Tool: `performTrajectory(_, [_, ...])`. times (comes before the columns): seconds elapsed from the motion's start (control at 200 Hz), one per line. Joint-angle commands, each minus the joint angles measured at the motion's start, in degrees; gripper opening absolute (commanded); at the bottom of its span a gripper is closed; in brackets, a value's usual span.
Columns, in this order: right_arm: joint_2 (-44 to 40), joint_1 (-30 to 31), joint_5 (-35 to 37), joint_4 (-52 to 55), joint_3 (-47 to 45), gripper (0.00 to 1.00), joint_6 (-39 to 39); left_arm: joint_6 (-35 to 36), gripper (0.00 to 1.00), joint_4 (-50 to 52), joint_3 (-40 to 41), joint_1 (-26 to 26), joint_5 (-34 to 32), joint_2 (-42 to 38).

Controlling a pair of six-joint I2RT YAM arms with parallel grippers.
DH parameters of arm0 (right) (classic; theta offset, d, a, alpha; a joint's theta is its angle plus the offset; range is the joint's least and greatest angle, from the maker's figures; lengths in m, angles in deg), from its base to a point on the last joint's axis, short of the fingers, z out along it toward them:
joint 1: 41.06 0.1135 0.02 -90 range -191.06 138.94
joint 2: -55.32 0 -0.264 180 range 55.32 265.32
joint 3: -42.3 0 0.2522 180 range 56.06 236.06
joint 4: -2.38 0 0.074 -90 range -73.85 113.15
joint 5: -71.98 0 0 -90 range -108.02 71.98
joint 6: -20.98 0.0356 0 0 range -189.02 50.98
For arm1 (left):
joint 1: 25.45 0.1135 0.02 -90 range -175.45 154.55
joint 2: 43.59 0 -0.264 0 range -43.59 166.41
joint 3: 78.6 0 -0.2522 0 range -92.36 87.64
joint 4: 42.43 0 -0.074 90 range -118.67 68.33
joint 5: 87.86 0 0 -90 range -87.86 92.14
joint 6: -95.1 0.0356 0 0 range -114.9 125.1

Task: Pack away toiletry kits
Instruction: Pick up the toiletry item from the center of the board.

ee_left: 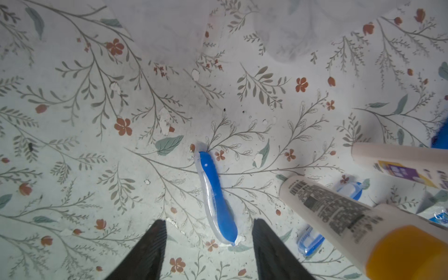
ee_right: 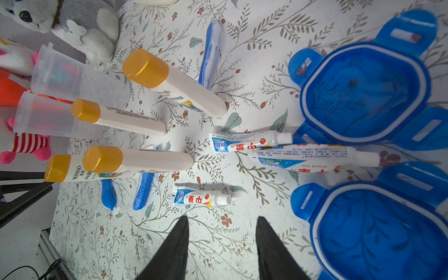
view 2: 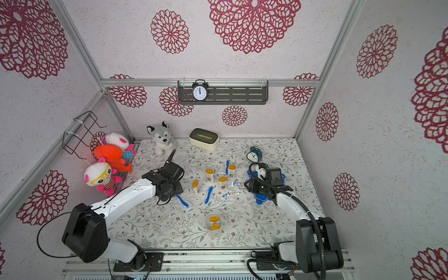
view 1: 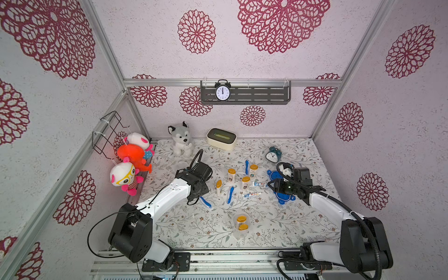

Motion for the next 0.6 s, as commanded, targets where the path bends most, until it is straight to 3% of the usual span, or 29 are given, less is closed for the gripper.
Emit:
performTrajectory(0.0, [-0.21, 0.12, -6.38, -1.89, -0.11, 0.46, 2.43, -3.24, 0.60, -3.40, 1.49, 0.32, 0.86, -0.14])
performTrajectory(0.235, [0.85, -1.35, -17.19, -8.93, -2.09, 0.46, 8.64, -2.96, 0.64, -8.53, 4.75, 1.09, 1.63, 1.01])
performTrajectory(0.425, [0.63, -1.81, -16.44, -8.56, -2.22, 0.46, 8.12, -2.77, 0.66, -12.74, 6.36, 1.76, 2.75, 2.62])
performTrajectory(0.59, [0.17, -1.95, -15.43, -7.58, -2.13, 0.46, 7.23, -2.44, 0.59, -14.48, 6.03, 2.42, 3.74, 5.09])
